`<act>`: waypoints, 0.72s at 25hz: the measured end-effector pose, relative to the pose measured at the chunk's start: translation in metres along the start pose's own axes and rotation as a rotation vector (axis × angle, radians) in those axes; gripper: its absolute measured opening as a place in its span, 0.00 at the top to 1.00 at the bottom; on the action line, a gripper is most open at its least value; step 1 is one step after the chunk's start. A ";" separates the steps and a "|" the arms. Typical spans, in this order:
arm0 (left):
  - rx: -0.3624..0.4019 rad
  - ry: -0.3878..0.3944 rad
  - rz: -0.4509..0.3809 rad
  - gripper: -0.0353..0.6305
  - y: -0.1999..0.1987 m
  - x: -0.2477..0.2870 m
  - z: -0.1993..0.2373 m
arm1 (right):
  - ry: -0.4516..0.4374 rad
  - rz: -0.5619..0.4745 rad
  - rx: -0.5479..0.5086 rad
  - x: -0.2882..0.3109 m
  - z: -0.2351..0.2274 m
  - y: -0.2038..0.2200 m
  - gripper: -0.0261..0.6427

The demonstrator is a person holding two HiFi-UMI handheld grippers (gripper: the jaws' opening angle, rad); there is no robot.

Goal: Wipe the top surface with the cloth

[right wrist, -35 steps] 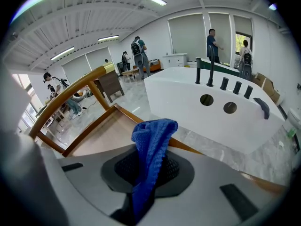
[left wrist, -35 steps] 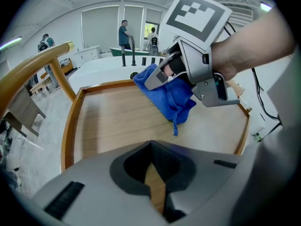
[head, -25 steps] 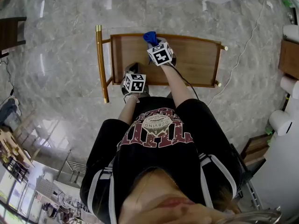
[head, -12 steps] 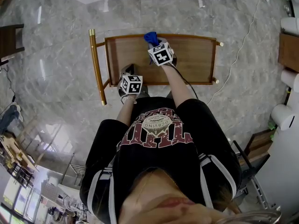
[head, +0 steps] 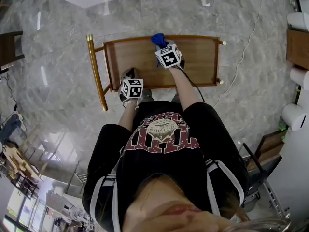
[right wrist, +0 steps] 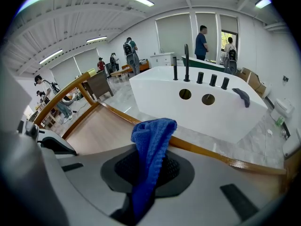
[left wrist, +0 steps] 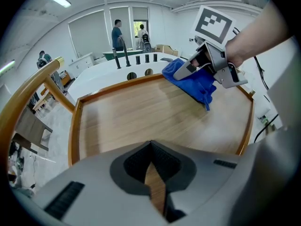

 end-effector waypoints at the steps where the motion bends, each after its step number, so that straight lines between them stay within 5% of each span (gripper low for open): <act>1: -0.003 0.000 0.003 0.88 0.000 0.000 0.000 | 0.002 0.002 0.003 -0.001 -0.002 0.001 0.88; 18: 0.006 -0.028 0.025 0.88 -0.002 0.002 -0.002 | 0.050 -0.006 0.048 -0.020 -0.034 0.025 0.88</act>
Point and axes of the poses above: the fingertips, and each gripper's own axes: x forward along the fingers, z to its left, y out of its underside, the point moved 10 cm from there along -x, backward along the fingers, and after that the axes turned 5 degrees about -x, right-handed, at the moved point
